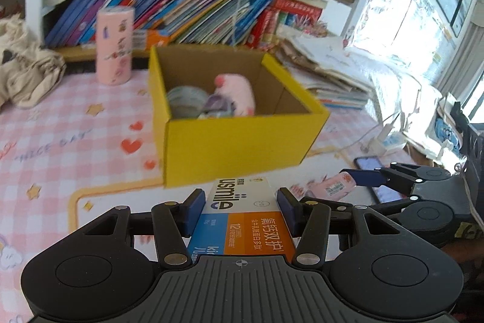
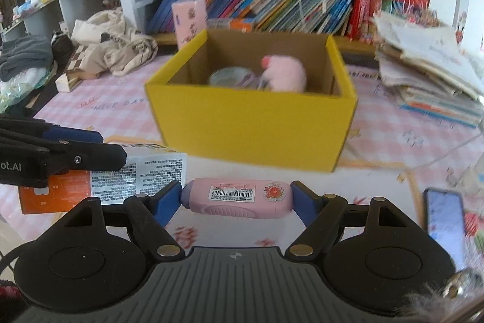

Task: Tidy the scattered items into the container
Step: 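Carry the usmile box and pink tube toward the yellow box with both grippers, then lower the usmile box into the box with the left gripper while the right lowers the pink tube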

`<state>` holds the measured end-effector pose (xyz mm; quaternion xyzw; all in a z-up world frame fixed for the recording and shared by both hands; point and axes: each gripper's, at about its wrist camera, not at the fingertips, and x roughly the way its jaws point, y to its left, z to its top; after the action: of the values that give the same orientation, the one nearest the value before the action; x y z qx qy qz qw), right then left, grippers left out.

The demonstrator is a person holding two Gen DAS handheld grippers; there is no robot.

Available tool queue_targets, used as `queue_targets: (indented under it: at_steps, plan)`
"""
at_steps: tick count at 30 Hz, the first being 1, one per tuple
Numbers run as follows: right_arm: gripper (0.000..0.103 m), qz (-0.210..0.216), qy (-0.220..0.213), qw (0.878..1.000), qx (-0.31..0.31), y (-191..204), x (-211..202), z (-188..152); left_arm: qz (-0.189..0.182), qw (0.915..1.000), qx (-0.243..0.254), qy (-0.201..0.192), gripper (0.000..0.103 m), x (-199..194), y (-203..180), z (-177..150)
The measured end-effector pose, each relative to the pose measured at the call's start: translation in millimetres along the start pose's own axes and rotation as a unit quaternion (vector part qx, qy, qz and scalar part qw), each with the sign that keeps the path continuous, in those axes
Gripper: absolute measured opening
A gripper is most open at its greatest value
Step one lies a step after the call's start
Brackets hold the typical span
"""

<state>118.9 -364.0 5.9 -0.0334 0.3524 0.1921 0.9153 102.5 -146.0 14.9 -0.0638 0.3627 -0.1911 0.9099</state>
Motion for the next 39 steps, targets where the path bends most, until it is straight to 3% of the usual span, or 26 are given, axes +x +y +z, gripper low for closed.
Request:
queue_targets:
  at_steps: [7, 20, 30, 39]
  plan:
    - [0.076, 0.022, -0.043, 0.999, -0.005, -29.3, -4.5, 24.5, -0.009, 0.9988, 0.008, -0.048, 0.051, 0.9, -24.9, 34.0]
    - [0.076, 0.053, -0.067, 0.996, -0.037, -49.2, 30.5, 76.8, 0.034, 0.996, -0.011, -0.082, 0.051, 30.7, -19.7, 83.2]
    - [0.076, 0.052, -0.052, 0.996, -0.05, -56.7, 87.5, 108.0, 0.085, 0.9947, -0.007, -0.058, 0.051, 83.6, -1.0, 103.0]
    - [0.076, 0.055, -0.01, 0.996, -0.066, -59.4, 133.1, 114.0, 0.111, 0.9935, -0.008, -0.025, 0.051, 118.7, 14.3, 105.6]
